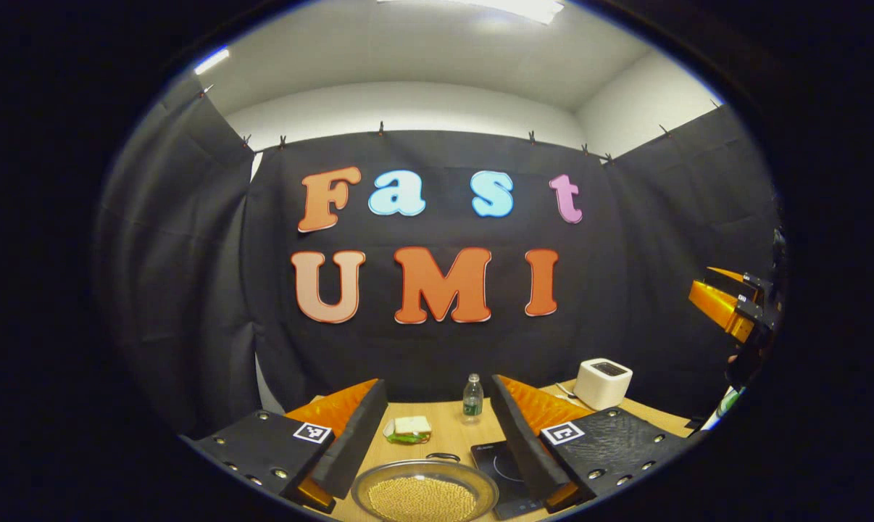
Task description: First push the handle of the pot to place it horizontally, then grasp the pot with both hands and set it on the induction cooktop.
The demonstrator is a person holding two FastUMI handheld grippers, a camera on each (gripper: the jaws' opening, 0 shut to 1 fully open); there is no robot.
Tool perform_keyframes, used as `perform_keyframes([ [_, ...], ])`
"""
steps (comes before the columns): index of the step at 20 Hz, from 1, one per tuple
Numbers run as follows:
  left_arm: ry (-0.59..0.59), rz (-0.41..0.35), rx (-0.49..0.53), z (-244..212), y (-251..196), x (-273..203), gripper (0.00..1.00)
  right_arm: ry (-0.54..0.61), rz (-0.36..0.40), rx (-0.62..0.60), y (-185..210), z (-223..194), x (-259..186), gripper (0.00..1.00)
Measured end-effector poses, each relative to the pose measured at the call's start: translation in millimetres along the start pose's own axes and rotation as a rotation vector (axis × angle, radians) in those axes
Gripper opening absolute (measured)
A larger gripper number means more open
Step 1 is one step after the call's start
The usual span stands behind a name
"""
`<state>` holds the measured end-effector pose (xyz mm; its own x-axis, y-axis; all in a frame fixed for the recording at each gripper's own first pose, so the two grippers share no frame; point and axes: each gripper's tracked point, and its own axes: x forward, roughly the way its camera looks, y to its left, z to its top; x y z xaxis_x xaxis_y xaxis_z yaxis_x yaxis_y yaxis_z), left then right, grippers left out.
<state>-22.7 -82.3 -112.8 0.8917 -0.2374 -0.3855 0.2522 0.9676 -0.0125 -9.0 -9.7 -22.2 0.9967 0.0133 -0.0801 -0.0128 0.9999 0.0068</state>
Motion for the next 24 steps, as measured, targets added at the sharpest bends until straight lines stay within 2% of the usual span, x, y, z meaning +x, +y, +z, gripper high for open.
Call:
perform_keyframes([
  [1,0.037,-0.011,-0.006,-14.9,-3.7,3.8,0.91,0.011,0.001,0.006,0.7,-6.8,-0.1,0.93],
  [3,0.112,-0.015,-0.011,-45.1,-4.1,7.5,0.78,0.035,-0.002,0.016,-0.3,-22.6,-0.2,0.93],
  [7,0.287,-0.031,0.012,-118.2,-10.6,10.5,0.31,0.086,0.012,0.013,5.6,-57.2,-3.0,0.93],
  [9,0.380,-0.056,0.011,-154.6,-19.5,5.7,0.19,0.105,0.013,0.007,8.2,-72.2,-5.0,0.93],
  [10,0.425,-0.065,0.001,-173.0,-21.6,2.9,0.10,0.110,0.012,0.006,9.0,-79.0,-6.4,0.94],
  [13,0.540,-0.062,-0.025,-215.3,-17.7,-8.6,0.07,0.126,0.022,0.010,17.1,-99.1,-9.7,0.93],
  [15,0.648,-0.038,-0.053,-249.7,-14.0,-24.2,0.07,0.186,0.004,0.006,15.6,-126.7,-9.2,0.94],
  [19,0.844,-0.049,-0.118,-300.1,-17.2,-55.2,0.07,0.285,0.012,0.056,26.1,-168.3,-17.0,0.94],
  [24,0.989,-0.058,-0.178,-349.3,-23.6,-81.9,0.07,0.353,-0.001,0.029,33.3,-209.1,-22.6,0.94],
])
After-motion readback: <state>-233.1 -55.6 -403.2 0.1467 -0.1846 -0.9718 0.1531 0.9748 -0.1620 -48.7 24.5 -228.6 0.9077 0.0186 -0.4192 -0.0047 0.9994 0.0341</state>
